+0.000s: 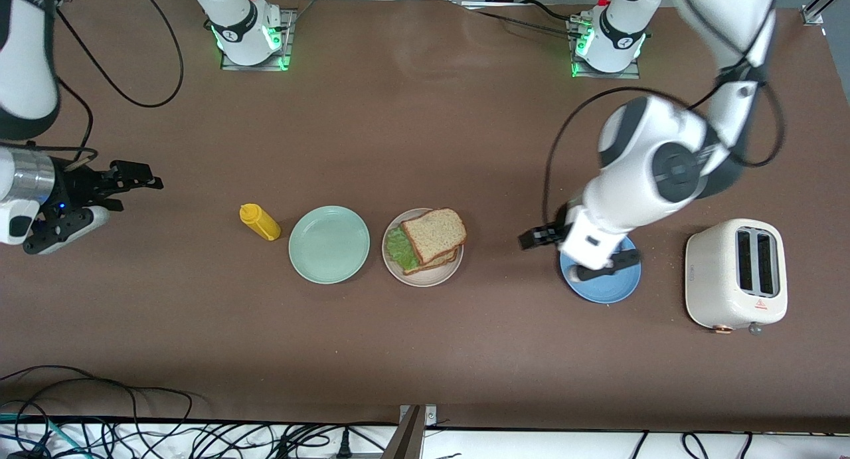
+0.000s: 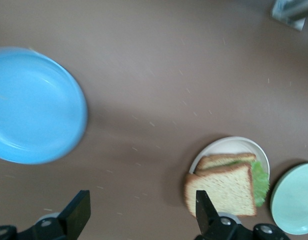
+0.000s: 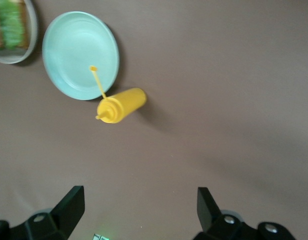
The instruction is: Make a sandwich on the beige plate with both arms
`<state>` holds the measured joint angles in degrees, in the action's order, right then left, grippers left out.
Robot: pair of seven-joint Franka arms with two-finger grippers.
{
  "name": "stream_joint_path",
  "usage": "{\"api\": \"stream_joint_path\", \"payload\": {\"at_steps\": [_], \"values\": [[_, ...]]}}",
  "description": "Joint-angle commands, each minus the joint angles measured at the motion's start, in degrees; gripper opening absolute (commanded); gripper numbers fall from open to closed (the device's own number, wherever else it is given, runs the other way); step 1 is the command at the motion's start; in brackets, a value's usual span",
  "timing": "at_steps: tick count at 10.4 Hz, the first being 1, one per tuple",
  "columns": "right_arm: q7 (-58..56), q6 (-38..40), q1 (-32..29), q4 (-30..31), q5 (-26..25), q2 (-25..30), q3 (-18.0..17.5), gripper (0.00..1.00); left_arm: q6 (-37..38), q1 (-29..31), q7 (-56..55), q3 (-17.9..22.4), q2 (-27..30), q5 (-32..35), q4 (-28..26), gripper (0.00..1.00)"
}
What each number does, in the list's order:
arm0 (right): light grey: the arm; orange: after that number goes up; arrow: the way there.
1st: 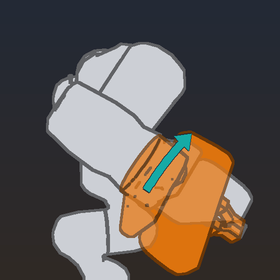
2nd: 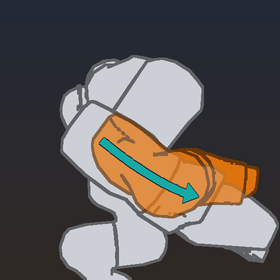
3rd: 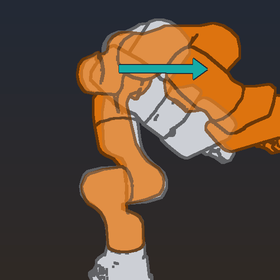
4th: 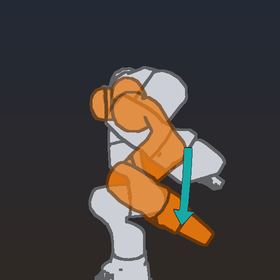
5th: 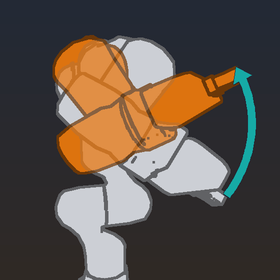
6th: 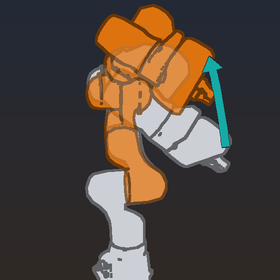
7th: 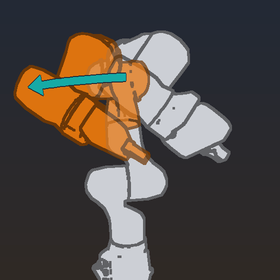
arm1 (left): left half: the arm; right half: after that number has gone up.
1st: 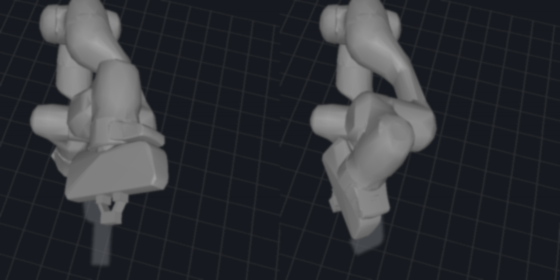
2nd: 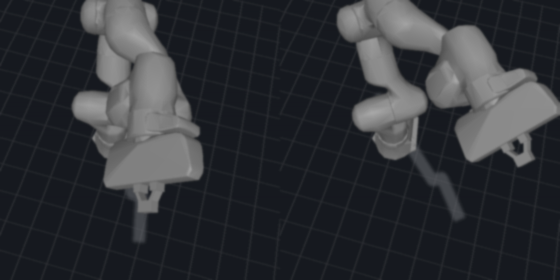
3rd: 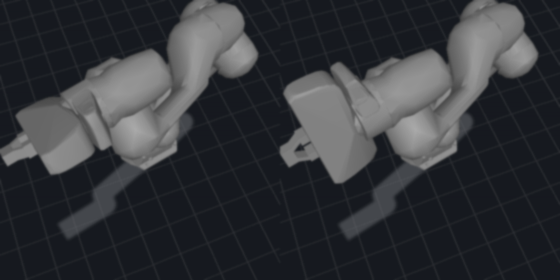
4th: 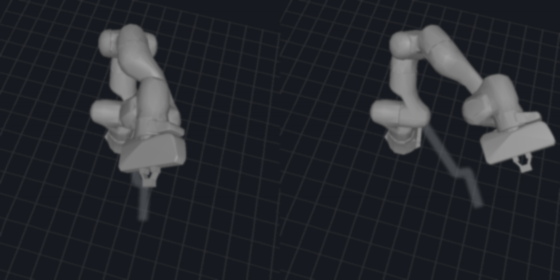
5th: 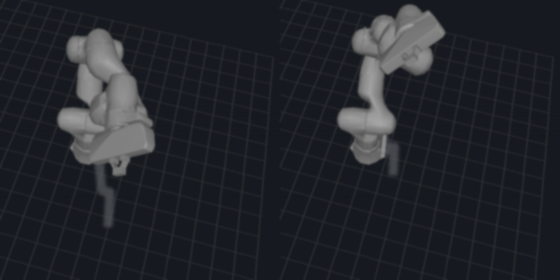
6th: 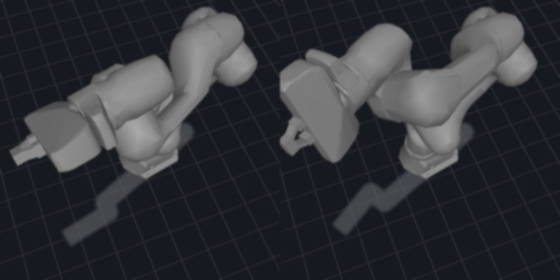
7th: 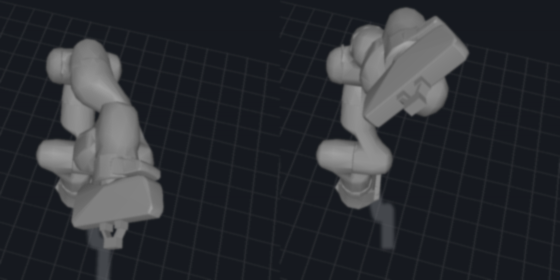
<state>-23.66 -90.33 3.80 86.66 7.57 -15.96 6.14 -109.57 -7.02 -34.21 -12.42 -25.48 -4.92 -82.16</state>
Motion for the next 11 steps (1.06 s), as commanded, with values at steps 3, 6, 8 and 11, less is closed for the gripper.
{"api": "stream_joint_path", "payload": {"at_steps": [3,6,8,11], "values": [[5.64,-6.37,-0.02,18.99,-10.47,16.13,-3.42,1.00,5.24,13.41,19.13,-0.24,9.92,5.18,-1.69,1.00],[13.25,-3.64,-1.25,12.42,-9.69,15.53,-2.09,1.00,6.39,16.78,29.97,-0.32,9.84,12.79,-1.51,1.00],[24.85,1.55,-3.00,8.97,-3.11,15.44,-2.09,1.00,7.79,17.65,30.61,-0.32,9.66,13.71,-1.60,1.00],[25.34,1.38,-4.15,7.21,-2.91,15.26,-2.10,1.00,7.88,19.33,31.84,-0.50,9.40,8.45,-1.86,1.00]]}}
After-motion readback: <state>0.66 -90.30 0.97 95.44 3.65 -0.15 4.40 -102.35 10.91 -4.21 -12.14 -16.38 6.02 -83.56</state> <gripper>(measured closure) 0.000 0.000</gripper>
